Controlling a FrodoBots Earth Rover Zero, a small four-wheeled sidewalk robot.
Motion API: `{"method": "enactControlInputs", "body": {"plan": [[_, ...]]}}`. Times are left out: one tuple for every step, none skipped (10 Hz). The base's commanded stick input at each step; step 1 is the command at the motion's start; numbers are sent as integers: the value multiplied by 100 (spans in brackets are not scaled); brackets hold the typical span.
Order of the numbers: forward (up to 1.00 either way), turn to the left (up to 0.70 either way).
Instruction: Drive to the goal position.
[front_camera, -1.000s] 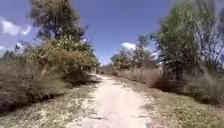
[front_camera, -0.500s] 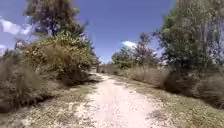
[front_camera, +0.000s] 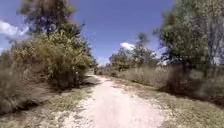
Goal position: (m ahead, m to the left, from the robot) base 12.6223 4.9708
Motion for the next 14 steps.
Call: {"method": "enactControlInputs", "body": {"plan": [[70, 0], [70, 0], [70, 0], [70, 0], [70, 0], [70, 0], [70, -9], [70, -26], [70, -35], [70, -34], [70, -33], [70, -34], [70, -20], [70, 0]]}}
